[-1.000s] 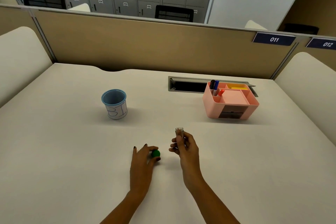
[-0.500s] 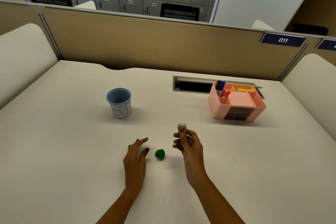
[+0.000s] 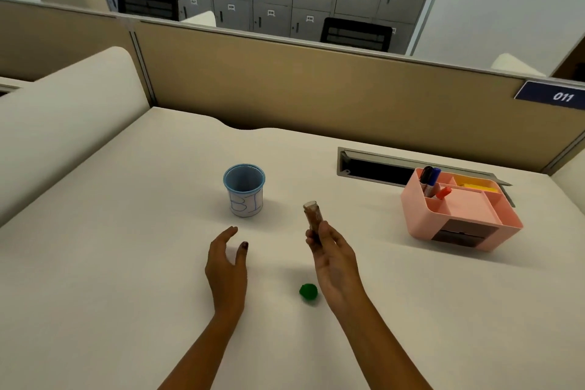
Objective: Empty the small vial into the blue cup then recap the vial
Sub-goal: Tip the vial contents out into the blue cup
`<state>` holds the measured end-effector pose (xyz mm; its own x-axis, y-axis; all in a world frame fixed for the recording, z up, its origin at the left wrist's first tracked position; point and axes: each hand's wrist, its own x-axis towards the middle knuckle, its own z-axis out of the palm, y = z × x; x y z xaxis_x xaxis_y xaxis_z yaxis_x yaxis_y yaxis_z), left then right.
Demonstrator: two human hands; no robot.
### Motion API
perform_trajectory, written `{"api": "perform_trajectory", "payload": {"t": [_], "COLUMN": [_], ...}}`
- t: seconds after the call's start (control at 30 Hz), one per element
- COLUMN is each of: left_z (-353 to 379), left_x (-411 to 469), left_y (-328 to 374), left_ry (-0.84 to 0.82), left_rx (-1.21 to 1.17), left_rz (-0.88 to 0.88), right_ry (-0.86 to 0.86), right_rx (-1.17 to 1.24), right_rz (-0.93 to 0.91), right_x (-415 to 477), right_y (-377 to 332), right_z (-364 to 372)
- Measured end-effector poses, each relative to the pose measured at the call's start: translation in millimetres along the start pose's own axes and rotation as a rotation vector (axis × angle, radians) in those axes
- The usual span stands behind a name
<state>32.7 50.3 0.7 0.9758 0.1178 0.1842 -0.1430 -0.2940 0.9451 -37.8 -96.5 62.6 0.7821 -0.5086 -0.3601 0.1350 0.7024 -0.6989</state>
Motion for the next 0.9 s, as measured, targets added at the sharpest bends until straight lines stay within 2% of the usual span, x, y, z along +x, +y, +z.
{"api": "perform_trajectory", "payload": {"t": [0.27, 0.4, 0.53, 0.7, 0.9], "left_z": [15.7, 26.8, 35.5, 45.7, 54.5], "left_x": [53.0, 71.5, 86.6, 102.7, 119.6], "left_y": [-13.4, -26.6, -36.5, -42.8, -48.4], "left_ry": [-0.016, -0.012, -0.046, -0.148, -0.191], "left_rx": [0.022, 0.037, 0.036, -0.014, -0.143], "left_rz": [-0.068, -0.087, -0.03, 0.007, 0.065], "right_ry": [-0.047, -0.022, 0.043, 0.032, -0.129], "right_rx": [0.012, -0.076, -0.256, -0.527, -0.848], "right_rz": [0.043, 0.027, -0.029, -0.227, -0.593], "right_x": [42.9, 70.2, 95.8, 120.8, 135.8], "right_y": [12.4, 17.9, 20.5, 25.2, 28.9], "right_z": [38.8, 58.8, 77.6, 96.8, 107.4]}}
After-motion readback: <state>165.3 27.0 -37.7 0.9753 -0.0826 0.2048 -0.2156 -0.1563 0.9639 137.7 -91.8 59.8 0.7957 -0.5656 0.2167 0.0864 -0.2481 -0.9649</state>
